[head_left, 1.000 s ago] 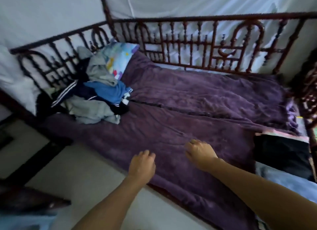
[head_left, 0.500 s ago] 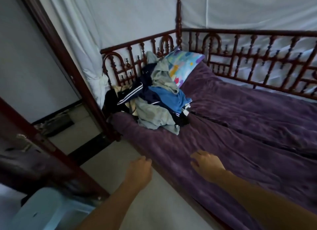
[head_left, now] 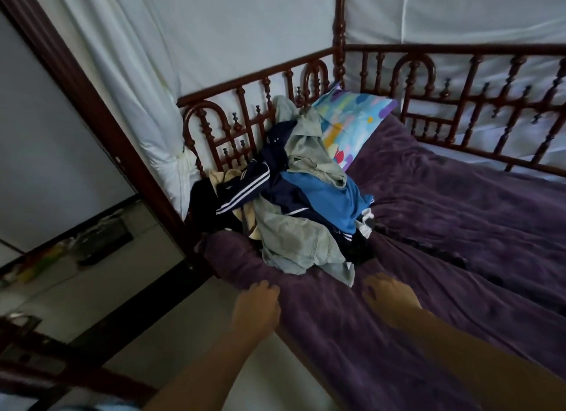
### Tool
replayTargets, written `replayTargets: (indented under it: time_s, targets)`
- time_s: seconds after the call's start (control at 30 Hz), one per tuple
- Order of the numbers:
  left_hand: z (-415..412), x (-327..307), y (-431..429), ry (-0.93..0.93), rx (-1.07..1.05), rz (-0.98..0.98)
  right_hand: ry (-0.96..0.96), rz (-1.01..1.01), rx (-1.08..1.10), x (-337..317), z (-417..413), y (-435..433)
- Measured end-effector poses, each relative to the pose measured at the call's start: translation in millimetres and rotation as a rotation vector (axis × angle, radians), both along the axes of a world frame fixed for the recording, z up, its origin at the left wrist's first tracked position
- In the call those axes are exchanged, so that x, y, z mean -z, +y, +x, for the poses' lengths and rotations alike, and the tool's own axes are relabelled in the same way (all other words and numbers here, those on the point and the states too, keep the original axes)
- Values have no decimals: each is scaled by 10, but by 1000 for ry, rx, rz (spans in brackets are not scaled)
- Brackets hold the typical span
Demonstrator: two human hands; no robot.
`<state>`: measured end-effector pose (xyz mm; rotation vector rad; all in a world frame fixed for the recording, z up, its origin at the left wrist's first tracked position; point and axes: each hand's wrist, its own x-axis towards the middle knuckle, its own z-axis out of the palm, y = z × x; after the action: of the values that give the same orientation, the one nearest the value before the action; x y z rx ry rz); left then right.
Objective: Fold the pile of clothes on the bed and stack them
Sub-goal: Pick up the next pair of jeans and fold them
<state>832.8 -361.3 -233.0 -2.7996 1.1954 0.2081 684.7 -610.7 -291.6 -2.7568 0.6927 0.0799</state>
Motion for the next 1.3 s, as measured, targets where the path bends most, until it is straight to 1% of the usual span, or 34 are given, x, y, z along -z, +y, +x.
replayTargets:
  time_s: [0.1,0.23,0.33,0.43,0.63,0.83,0.97,1.13,1.2,1.27,1.3]
  targets:
    - [631,-19,-259,-8,-5,-2,36,12,-16,64,606,-190]
    - [1304,-14,-564,12,-24,-47,59,31,-20,-20,1264,-441]
    - [1724,79,-788,20,32,-44,39,21,9,-14,1708,-667]
    - [2209,251,-1042,74,103,-56,38,50,77,64,2097,-903]
    - [3476,653,-1858,132,311,-48,107,81,282,429,2970,-1485]
    - [4598,1066,-2708,72,470,18,175,172,535,820,3927,-2087]
    - [5107,1346,-3020,25,516,6,87,243,761,1033,4470,-2535]
    - [5496,1783,-3056,79,537,21,-28,283,1040,1458,4931,-2972]
    - [5546,1926,-2994,120,543,30,-94,405,1185,1590,5065,-3106]
    - [5558,2004,-2951,141,549,39,-258,718,1409,1633,5172,-3186]
    - [5553,2006,-2952,147,549,36,-354,862,1473,1626,5199,-3195]
